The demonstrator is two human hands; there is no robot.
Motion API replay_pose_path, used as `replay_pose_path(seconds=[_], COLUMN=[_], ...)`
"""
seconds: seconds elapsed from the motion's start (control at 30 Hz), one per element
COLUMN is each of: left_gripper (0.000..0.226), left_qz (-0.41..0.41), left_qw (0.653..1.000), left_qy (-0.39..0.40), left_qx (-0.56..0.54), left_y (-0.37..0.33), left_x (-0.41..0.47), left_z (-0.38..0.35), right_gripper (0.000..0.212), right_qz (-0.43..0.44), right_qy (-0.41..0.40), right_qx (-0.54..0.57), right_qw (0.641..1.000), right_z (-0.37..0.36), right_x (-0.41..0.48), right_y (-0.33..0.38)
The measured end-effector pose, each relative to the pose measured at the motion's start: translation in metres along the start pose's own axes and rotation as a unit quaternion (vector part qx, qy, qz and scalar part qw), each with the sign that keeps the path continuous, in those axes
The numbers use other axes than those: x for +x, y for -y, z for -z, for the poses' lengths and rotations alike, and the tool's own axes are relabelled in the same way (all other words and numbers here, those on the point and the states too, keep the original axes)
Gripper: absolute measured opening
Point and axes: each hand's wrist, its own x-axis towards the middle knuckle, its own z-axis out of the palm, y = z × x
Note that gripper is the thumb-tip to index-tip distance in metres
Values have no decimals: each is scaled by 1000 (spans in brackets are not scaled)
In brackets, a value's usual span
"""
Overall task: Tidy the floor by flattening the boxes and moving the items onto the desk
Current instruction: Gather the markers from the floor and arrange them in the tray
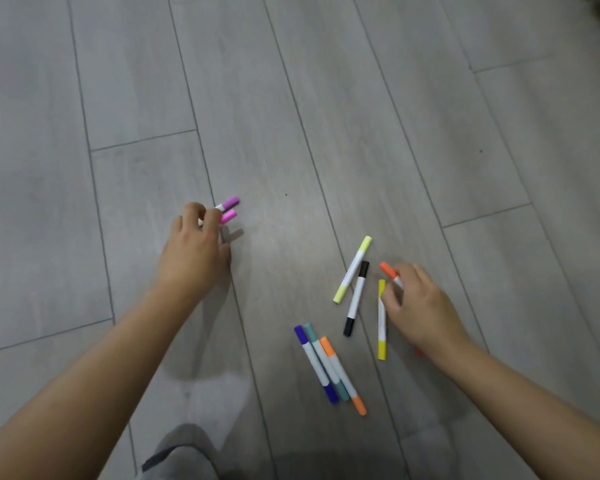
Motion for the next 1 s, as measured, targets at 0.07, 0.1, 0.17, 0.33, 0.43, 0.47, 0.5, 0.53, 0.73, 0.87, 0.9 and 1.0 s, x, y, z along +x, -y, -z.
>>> replay_pose_path(seconds=[0.07,0.1,0.17,0.33,0.43,0.47,0.5,0.53,0.73,0.87,0.9,1.0], left_gripper=[60,61,54,19,16,19,23,27,33,39,41,42], left_qz=[2,11,31,-9,-29,-35,-34,-30,-54,-87,-77,-51], left_qw=[1000,1000,999,997,996,995,994,992,971,964,965,970], left_qy=[-9,-9,4,15,49,69,91,117,208,220,214,202], left_qx=[1,7,26,76,71,65,49,25,-102,-121,-131,-121], left_y=[1,3,8,-3,-30,-43,-55,-69,-141,-169,-174,-186], left_x=[5,9,19,30,28,26,24,21,2,4,5,6], left_z=[3,3,2,-4,-2,-3,-4,-5,-21,-36,-37,-40], right_gripper=[22,23,27,40,32,28,25,24,21,19,19,33], right_qz=[-19,-33,-58,-82,-91,-96,-103,-112,-145,-132,-127,-122], right_qy=[-17,-21,-18,11,32,39,47,53,91,120,119,107], right_qx=[15,18,21,21,12,-5,-32,-60,-58,33,25,-21], right_qw=[1000,999,998,996,995,995,993,990,984,983,984,987], right_z=[0,-1,-2,-2,-5,-5,-5,-4,2,1,0,0], right_x=[-7,-10,-16,-28,-29,-28,-26,-24,-19,-27,-29,-34], right_y=[-10,-14,-23,-34,-31,-30,-28,-27,-19,-4,-2,1])
